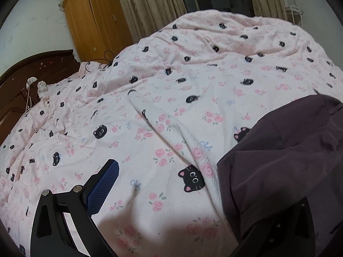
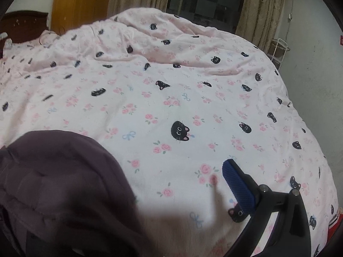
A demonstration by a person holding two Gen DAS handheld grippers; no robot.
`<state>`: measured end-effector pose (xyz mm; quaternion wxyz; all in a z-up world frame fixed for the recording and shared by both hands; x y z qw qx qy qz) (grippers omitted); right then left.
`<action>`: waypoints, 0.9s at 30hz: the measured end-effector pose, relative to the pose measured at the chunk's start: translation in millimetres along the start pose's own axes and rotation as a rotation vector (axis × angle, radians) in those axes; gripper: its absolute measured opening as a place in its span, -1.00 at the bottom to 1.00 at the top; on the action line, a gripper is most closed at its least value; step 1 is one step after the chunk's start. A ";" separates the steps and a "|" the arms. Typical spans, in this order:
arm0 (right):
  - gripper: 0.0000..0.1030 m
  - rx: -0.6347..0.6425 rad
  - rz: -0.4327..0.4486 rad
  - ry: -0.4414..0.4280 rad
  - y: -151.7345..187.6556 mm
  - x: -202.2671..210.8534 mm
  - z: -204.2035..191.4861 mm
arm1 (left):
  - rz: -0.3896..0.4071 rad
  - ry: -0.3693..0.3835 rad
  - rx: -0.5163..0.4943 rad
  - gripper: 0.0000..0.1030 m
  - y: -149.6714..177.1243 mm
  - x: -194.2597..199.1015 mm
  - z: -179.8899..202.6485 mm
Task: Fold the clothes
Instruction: 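Lower the jacket hood onto the duvet with the left gripper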
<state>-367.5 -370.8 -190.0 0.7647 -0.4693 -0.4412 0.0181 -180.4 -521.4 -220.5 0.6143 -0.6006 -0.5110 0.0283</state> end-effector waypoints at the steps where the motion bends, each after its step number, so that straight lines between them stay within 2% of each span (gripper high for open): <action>1: 1.00 -0.002 -0.006 -0.009 1.4 3.1 0.2 | 0.005 0.005 -0.002 0.99 0.0 2.5 -0.6; 9: 1.00 0.018 -0.056 -0.003 22.5 23.5 -0.5 | -0.043 0.016 -0.044 0.99 6.0 10.9 -9.1; 14: 1.00 0.015 -0.062 -0.005 29.5 30.0 8.4 | -0.102 0.059 0.014 1.00 14.0 2.1 -22.7; 19: 1.00 0.008 -0.063 -0.011 35.2 36.2 18.1 | -0.089 0.061 0.007 0.99 15.4 8.2 -21.7; 24: 1.00 -0.004 -0.072 -0.026 40.9 39.2 27.0 | -0.096 0.125 0.053 0.99 16.2 11.2 -35.4; 27: 1.00 -0.022 -0.093 -0.056 44.5 33.8 30.8 | -0.137 0.165 0.097 1.00 19.9 1.9 -42.2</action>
Point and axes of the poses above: each gripper's, at about its wrist camera, not at the fingertips, and x roughly against the way its jaws point, z to its right, y to its underside, the point moved 1 cm from there along -x, roughly the way its jaws point
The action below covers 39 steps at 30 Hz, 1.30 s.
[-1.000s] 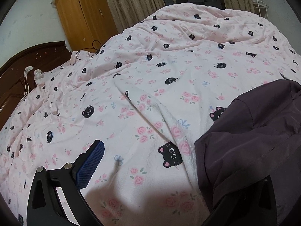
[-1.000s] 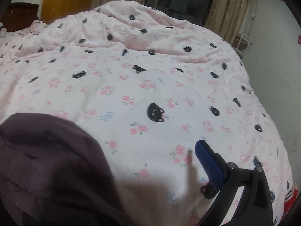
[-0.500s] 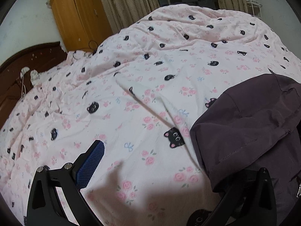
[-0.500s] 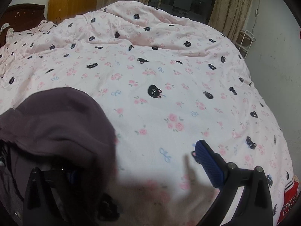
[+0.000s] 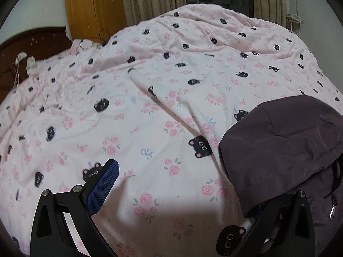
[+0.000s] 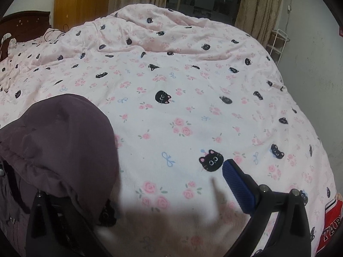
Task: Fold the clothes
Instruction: 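Lower the jacket hood onto the duvet with the left gripper, then spread the jacket flat on the duvet by dragging it with the left gripper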
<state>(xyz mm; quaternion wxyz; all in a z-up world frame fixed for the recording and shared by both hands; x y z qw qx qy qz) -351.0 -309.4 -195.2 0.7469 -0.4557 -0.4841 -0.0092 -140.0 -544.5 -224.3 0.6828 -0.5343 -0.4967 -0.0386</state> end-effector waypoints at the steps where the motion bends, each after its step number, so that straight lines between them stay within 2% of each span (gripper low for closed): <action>1: 1.00 -0.006 -0.007 -0.010 1.0 -1.8 1.4 | -0.012 0.011 0.010 1.00 1.0 -2.7 -1.5; 7: 1.00 -0.040 -0.050 -0.071 7.0 -12.8 9.7 | -0.062 0.079 0.067 1.00 6.7 -12.9 -10.2; 11: 1.00 -0.030 -0.027 -0.104 5.2 -2.3 8.9 | -0.013 0.131 0.053 0.99 4.8 2.9 -7.6; 14: 1.00 -0.003 0.003 -0.161 2.1 12.4 3.7 | 0.000 0.185 0.031 0.99 4.2 15.3 -6.7; 18: 1.00 0.038 0.016 -0.168 -1.5 20.7 -7.4 | 0.009 0.159 -0.013 0.99 5.5 25.2 -5.3; 20: 1.00 0.031 0.015 -0.148 -2.7 20.5 -8.2 | -0.009 0.143 0.012 0.99 7.3 23.0 -12.4; 24: 1.00 -0.018 -0.041 -0.131 2.0 5.8 3.2 | -0.051 0.183 0.069 0.99 12.9 14.7 -21.9; 28: 1.00 -0.037 -0.095 -0.180 10.0 -4.1 9.5 | -0.031 0.183 0.028 0.99 12.0 24.1 -12.6; 34: 1.00 -0.029 -0.075 -0.359 7.9 27.1 10.1 | -0.023 0.270 -0.001 0.99 9.6 56.4 -5.1; 39: 1.00 0.003 -0.051 -0.418 23.6 71.2 4.0 | 0.035 0.337 -0.062 0.99 24.9 113.9 5.0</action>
Point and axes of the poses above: each gripper's, at about its wrist camera, not at the fingertips, and x roughly against the way its jaws point, z to its right, y to its underside, the point moved 1 cm from there along -x, roughly the way its jaws point
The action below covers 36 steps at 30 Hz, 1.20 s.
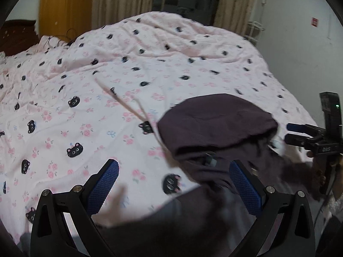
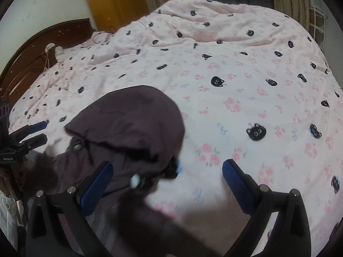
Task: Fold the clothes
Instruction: 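Spread the jacket flat on the duvet by dragging it with the left gripper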
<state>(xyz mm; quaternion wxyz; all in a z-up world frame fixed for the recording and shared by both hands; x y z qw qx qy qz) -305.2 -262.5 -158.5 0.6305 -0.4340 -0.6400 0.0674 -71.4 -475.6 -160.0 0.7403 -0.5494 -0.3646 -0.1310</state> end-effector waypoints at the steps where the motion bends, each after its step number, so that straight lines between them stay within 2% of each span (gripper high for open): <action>1: 1.00 0.001 0.008 -0.006 6.9 8.5 -3.8 | 0.028 -0.013 -0.005 0.99 6.7 14.0 3.1; 4: 1.00 0.006 0.036 -0.009 39.6 36.9 -17.6 | 0.110 -0.054 -0.013 0.99 28.0 55.4 11.0; 7: 1.00 0.013 0.057 -0.021 76.7 65.8 -33.8 | 0.169 -0.105 0.089 0.99 64.9 95.1 -2.0; 10: 1.00 0.006 0.065 -0.048 105.9 87.1 -47.1 | 0.193 -0.141 0.267 0.99 105.6 126.8 -30.8; 12: 1.00 0.011 0.052 -0.072 122.7 95.9 -57.9 | 0.210 -0.144 0.439 0.99 128.8 147.3 -59.7; 15: 1.00 0.050 0.032 -0.083 140.5 101.6 -74.9 | 0.279 -0.145 0.666 0.99 156.9 173.2 -100.1; 18: 1.00 0.080 0.003 -0.092 154.7 102.9 -90.9 | 0.285 -0.169 0.804 0.99 179.5 183.4 -130.5; 26: 1.00 0.097 -0.034 -0.136 172.8 107.6 -124.4 | 0.256 -0.204 0.916 0.99 206.3 181.1 -167.4; 30: 1.00 0.105 -0.053 -0.145 177.2 104.5 -139.0 | 0.266 -0.239 0.926 0.99 207.6 179.2 -174.6; 36: 1.00 0.145 -0.077 -0.147 186.2 102.0 -155.2 | 0.258 -0.206 0.973 0.99 203.5 164.0 -184.1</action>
Point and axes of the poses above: each gripper's, at about its wrist camera, not at the fingertips, and x roughly against the way its jaws point, z to its right, y to its underside, the point moved 1 cm from there along -x, roughly the way its jaws point
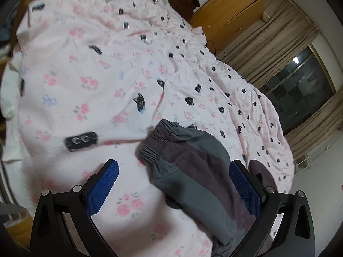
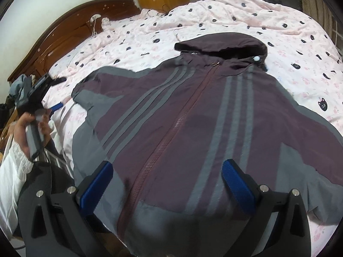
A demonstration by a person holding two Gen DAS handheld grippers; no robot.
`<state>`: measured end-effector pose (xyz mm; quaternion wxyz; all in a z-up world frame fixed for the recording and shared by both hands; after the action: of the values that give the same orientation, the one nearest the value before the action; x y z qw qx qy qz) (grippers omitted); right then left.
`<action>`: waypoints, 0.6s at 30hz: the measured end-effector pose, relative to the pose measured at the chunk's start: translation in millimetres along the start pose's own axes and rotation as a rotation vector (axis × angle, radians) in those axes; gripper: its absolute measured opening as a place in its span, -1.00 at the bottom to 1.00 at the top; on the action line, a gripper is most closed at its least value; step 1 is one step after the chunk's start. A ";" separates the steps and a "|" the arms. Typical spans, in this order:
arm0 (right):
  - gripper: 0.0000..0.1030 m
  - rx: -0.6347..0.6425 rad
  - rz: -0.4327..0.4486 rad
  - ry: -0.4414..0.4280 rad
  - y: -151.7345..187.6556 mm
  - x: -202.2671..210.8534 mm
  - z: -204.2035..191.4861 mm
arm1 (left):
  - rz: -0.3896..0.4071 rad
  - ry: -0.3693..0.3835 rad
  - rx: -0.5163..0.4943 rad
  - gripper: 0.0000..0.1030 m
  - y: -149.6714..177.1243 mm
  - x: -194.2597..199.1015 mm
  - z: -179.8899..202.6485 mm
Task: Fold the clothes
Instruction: 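Grasp the jacket sleeve cuff with the left gripper and lift it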
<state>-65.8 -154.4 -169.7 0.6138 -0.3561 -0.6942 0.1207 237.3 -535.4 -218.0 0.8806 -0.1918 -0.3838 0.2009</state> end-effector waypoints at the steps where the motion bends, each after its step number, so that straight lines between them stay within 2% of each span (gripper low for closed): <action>1: 1.00 0.007 -0.004 0.000 1.1 -0.7 -2.7 | -0.008 0.000 0.015 0.99 -0.7 -3.9 -1.1; 10: 1.00 0.055 0.032 0.017 -1.3 21.6 -7.3 | -0.031 -0.008 0.127 0.99 1.5 -29.4 -13.9; 18: 1.00 0.052 0.027 0.018 2.6 28.8 -1.1 | 0.011 -0.028 0.081 0.99 3.7 -36.8 -7.7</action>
<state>-63.6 -134.3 -149.0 0.6274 -0.3502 -0.6805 0.1438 219.3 -552.1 -246.7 0.8812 -0.1552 -0.3863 0.2239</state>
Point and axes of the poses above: each gripper's, at about its wrist camera, not at the fingertips, and x roughly against the way its jaws point, z to its right, y to its underside, the point moved 1 cm from there along -x, roughly the way its jaws point
